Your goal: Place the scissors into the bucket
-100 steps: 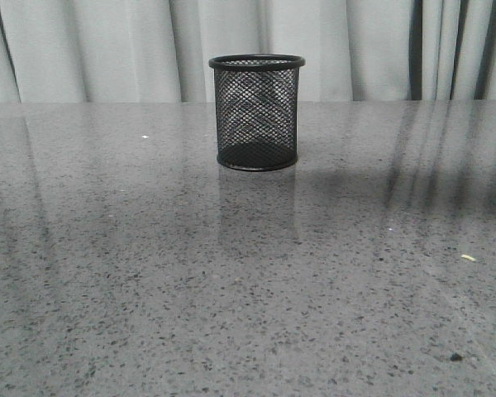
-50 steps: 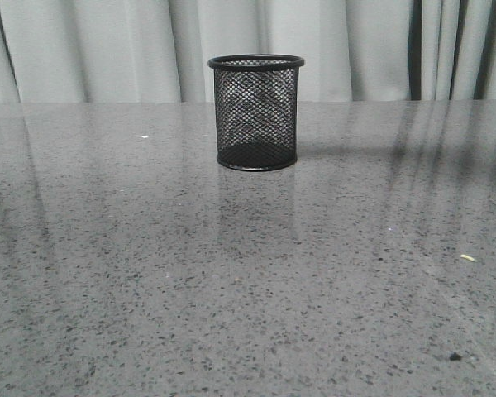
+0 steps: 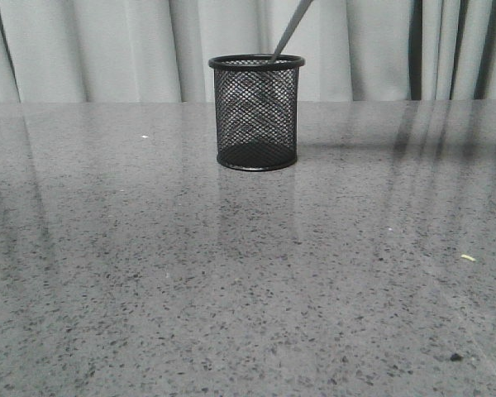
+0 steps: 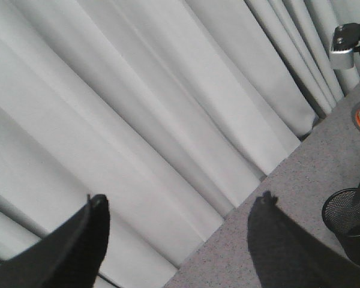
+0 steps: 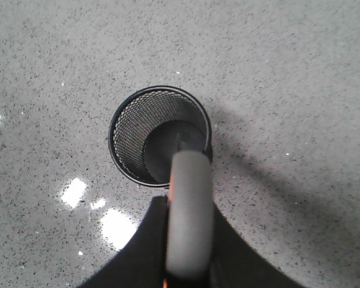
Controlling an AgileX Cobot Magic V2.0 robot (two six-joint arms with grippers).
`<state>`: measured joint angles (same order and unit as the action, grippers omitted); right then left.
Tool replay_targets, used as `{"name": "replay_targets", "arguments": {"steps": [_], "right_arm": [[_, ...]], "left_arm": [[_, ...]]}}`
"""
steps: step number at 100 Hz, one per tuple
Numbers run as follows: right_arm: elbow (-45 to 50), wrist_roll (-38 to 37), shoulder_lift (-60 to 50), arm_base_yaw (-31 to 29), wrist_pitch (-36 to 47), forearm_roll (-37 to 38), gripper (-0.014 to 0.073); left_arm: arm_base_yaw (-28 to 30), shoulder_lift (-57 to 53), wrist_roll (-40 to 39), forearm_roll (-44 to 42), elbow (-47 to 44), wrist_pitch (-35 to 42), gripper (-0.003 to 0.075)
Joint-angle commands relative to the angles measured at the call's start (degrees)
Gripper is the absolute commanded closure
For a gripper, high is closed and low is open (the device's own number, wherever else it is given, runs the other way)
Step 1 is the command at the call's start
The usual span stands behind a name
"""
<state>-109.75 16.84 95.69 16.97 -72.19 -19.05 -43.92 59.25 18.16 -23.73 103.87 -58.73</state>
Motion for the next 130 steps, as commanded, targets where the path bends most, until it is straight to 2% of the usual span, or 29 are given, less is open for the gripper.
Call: {"name": "replay_targets", "arguments": {"steps": [1,33,82,115,122,130], "right_arm": [[-2.03,-0.06,-1.17,0.83,3.84,-0.65,0.0647],[-2.03,-0.06,1.69,4.22,5.08,4.88,0.0647],[-2.03,-0.06,3.59,4.33,6.66,5.17,0.0638],[-2.03,-0.06,4.54,4.33,6.06,4.51,0.0438],[-2.03,-0.06,4.54,4.33,6.2,4.51,0.0364],[-2.98,-0.06,4.54,4.21,5.79,4.51,0.0225]], "left_arm": [[-0.22,-0.2,-0.73,-0.9,1.59,3.67,0.026],[-0.22,-0.2,-0.73,-0.9,1.39,3.85,0.026],[-0.22,-0.2,-0.73,-0.9,1.39,3.85,0.026],[-0.22,-0.2,-0.73,-0.9,1.39,3.85,0.026],[-0.22,-0.2,-0.73,-0.9,1.39,3.85,0.026],[-0.22,-0.2,-0.73,-0.9,1.39,3.85,0.026]]}}
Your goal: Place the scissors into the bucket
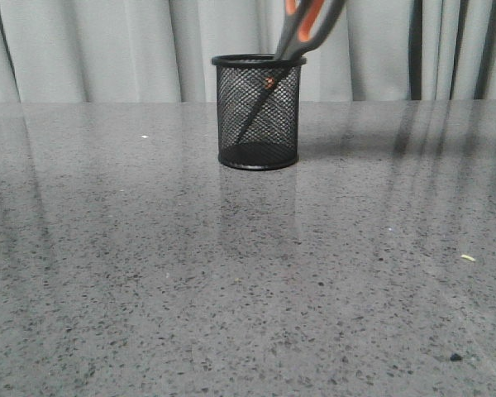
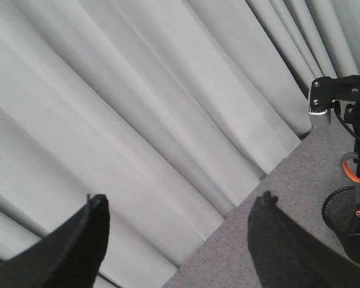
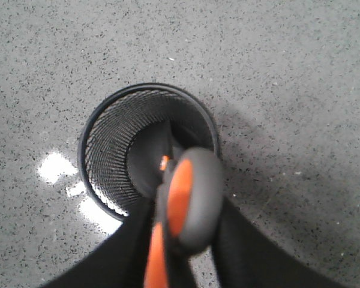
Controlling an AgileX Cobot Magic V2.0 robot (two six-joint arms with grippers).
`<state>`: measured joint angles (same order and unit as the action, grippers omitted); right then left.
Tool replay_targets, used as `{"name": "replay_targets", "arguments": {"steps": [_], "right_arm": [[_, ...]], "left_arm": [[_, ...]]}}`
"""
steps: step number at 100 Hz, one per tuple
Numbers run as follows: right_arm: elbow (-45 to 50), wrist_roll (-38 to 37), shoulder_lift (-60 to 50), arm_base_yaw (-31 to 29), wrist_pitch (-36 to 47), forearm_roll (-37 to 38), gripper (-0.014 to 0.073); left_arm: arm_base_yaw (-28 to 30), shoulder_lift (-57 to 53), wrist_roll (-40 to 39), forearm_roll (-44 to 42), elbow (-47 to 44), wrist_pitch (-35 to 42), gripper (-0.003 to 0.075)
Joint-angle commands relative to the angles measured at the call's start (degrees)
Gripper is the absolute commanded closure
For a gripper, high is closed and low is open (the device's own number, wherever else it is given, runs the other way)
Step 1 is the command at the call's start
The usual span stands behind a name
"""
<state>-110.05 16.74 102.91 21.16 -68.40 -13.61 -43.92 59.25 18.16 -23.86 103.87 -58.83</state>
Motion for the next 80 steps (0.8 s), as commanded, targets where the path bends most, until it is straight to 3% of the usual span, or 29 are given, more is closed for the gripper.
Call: {"name": "replay_targets", "arguments": {"steps": [1,10,45,55,61,74,80], "right_arm": [[-2.79,0.03,-2.68,0.03,2.0,-0.94,0.0214],[-5.49,0.03,-2.68,-0.21,0.51,-0.71,0.0134],[-19.9,-3.34,-5.7,-3.37,-2.64,-0.83,0.0153],[-19.89,-3.87,-7.49,-3.62,-1.78,-1.38,0.0256],[-19.79,-4.13,-8.52,-3.62,-1.78,-1.76,0.036],[-18.21,-4.31,-10.82,-3.62,-0.17,-4.63,0.0611],[-16.51,-4.31,-12.08,-3.52,2.16,-5.24,0.0666]], "left_arm": [[-0.22,-0.2,-0.73,-0.77,1.39,3.95,0.026],[-0.22,-0.2,-0.73,-1.17,1.39,3.95,0.026],[-0.22,-0.2,-0.73,-1.58,1.39,3.95,0.026],[-0.22,-0.2,-0.73,-1.58,1.39,3.95,0.0281],[-0.22,-0.2,-0.73,-1.58,1.39,3.95,0.0318],[-0.22,-0.2,-0.73,-1.58,1.31,3.8,0.049],[-0.22,-0.2,-0.73,-1.58,1.31,3.66,0.0591]]}}
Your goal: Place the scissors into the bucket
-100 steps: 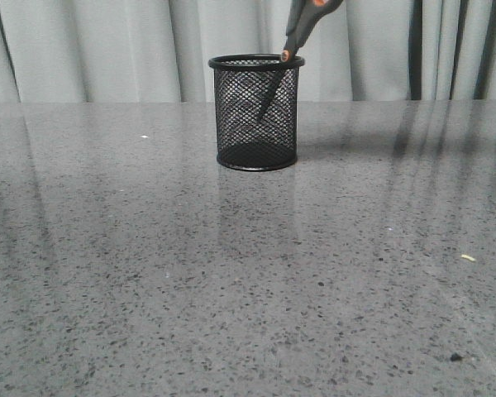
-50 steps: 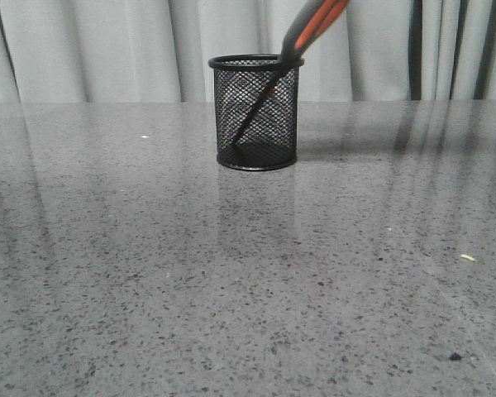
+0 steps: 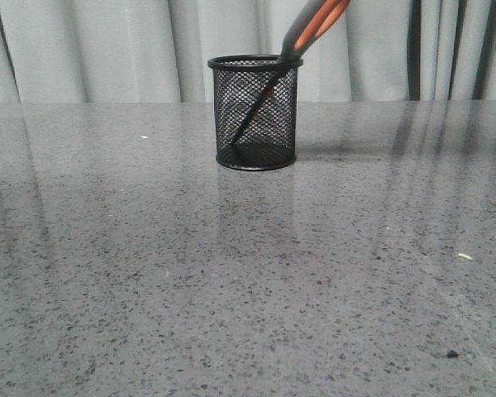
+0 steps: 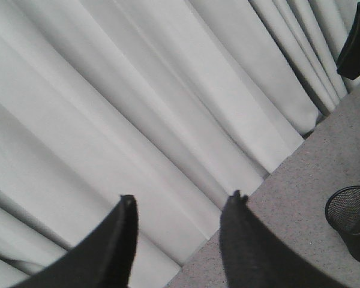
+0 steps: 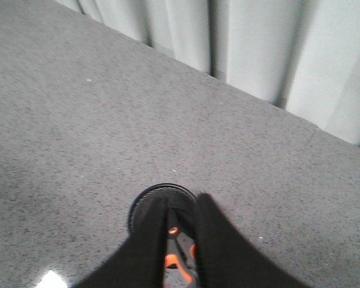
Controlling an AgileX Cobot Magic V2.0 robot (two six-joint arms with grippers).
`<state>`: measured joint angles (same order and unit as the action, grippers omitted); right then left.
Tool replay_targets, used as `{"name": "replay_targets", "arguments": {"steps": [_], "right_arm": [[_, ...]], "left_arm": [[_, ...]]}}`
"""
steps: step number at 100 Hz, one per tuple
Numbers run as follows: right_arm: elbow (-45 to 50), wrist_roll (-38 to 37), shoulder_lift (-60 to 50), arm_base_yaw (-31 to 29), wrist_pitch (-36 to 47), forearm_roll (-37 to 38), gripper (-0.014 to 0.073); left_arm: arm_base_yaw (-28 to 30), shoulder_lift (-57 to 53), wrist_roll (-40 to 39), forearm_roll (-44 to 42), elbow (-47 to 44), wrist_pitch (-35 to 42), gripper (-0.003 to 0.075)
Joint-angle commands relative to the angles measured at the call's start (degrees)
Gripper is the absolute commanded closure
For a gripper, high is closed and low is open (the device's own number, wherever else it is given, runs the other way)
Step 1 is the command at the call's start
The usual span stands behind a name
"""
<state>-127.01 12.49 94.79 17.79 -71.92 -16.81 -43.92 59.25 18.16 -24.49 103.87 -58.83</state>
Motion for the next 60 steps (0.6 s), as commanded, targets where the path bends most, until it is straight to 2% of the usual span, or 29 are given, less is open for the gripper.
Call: {"name": "replay_targets", "arguments": {"steps": [1,5,8,27,43,53,60], "right_arm": [[0.7,-0.06,-4.3,-0.15,5.96,-2.06,0.0665],[2.27,-0.06,-5.28,-0.15,7.84,-2.69,0.0666],[3.54,-0.06,-6.37,-0.15,9.24,-2.92,0.0666],[16.91,-0.06,-14.8,-0.15,23.33,-3.0,0.0666],[34.27,0.85,-25.07,-0.15,37.66,-3.0,0.0666],[46.8,1.23,-32.11,-0.15,47.32,-2.9,0.0667],[55.21,1.34,-37.38,-0.15,53.68,-2.9,0.0667]], "left_arm": [[-0.22,-0.2,-0.73,-0.95,1.31,3.54,0.0619],[-0.22,-0.2,-0.83,-0.95,1.31,3.27,0.0703],[-0.22,-0.2,-0.8,-0.95,1.31,2.87,0.0738],[-0.22,-0.2,-5.16,-1.34,1.31,0.2,0.074],[-0.22,-0.56,-7.03,-3.2,0.02,-1.57,0.074],[-0.22,-2.22,-7.16,-3.83,-4.47,1.8,0.074],[-0.22,-4.43,-8.16,-3.97,-9.75,7.25,0.074]]}}
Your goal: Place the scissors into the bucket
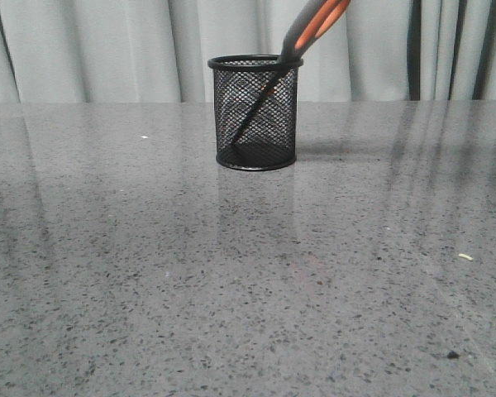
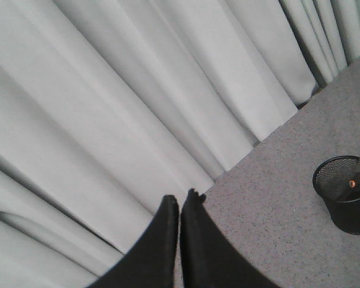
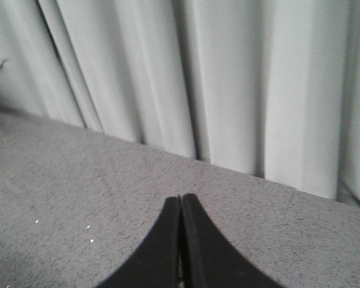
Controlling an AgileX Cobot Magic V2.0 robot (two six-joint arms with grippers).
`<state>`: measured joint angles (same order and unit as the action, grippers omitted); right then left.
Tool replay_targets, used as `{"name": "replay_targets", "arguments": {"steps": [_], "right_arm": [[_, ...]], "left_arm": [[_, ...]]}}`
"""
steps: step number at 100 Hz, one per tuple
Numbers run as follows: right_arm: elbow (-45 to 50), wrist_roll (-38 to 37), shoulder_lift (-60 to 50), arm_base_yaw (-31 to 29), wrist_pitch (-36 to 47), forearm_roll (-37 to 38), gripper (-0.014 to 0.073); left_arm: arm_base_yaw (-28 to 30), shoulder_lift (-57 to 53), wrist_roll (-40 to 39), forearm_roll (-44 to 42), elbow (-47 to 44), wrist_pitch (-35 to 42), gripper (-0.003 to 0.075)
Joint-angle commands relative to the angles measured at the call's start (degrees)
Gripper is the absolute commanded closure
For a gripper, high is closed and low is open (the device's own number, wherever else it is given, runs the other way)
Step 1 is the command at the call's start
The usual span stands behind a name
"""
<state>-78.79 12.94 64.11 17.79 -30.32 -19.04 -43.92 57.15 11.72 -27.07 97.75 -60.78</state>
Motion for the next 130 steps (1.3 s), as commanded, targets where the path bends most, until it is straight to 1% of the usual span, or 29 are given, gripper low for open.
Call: {"name": "replay_targets", "arguments": {"steps": [1,12,23,35,47,57,62,74,89,95,111,130], "right_arm": [[7.79,0.89,-7.24,-0.15,12.71,-0.67,0.0667],[20.02,0.89,-15.17,-0.15,20.88,-0.53,0.0667],[29.2,0.89,-22.81,-0.15,24.74,-0.02,0.0667],[37.22,0.89,-29.9,-0.15,24.64,1.27,0.0667],[42.88,0.89,-36.61,-0.15,22.76,1.41,0.0667],[46.96,0.89,-42.14,-0.15,20.92,1.4,0.0667],[48.83,0.89,-44.71,-0.15,19.86,1.4,0.0667],[52.99,0.89,-50.02,-0.15,17.28,1.4,0.0667],[57.15,0.89,-53.88,-0.15,13.8,1.44,0.0667],[58.25,0.89,-54.25,-0.15,13.0,1.44,0.0667],[58.6,0.89,-54.25,-0.15,15.59,2.32,0.0667],[58.6,0.89,-54.11,-0.15,15.59,2.32,0.0667]], "left_arm": [[-0.22,-2.85,-1.96,-1.4,-4.84,10.54,0.074],[-0.22,-7.32,-7.37,-3.91,-16.16,22.35,0.074],[-0.22,-11.97,-14.97,-8.41,-27.59,30.78,0.074],[-0.22,-16.86,-20.05,-8.66,-40.22,38.17,0.074],[-0.22,-22.56,-26.39,-8.66,-53.57,47.64,0.074],[-0.22,-28.06,-32.46,-8.66,-62.94,52.94,0.074],[-0.22,-30.7,-35.68,-8.56,-67.03,53.74,0.074],[-0.22,-37.46,-40.73,-8.44,-75.41,53.86,0.074],[-0.22,-46.33,-41.23,-8.44,-82.21,53.72,0.074],[-0.22,-49.81,-41.23,-8.44,-83.7,52.74,0.074],[-0.22,-56.52,-41.23,-8.44,-85.13,51.21,0.074],[-0.22,-58.36,-41.23,-8.44,-85.13,50.87,0.074]]}}
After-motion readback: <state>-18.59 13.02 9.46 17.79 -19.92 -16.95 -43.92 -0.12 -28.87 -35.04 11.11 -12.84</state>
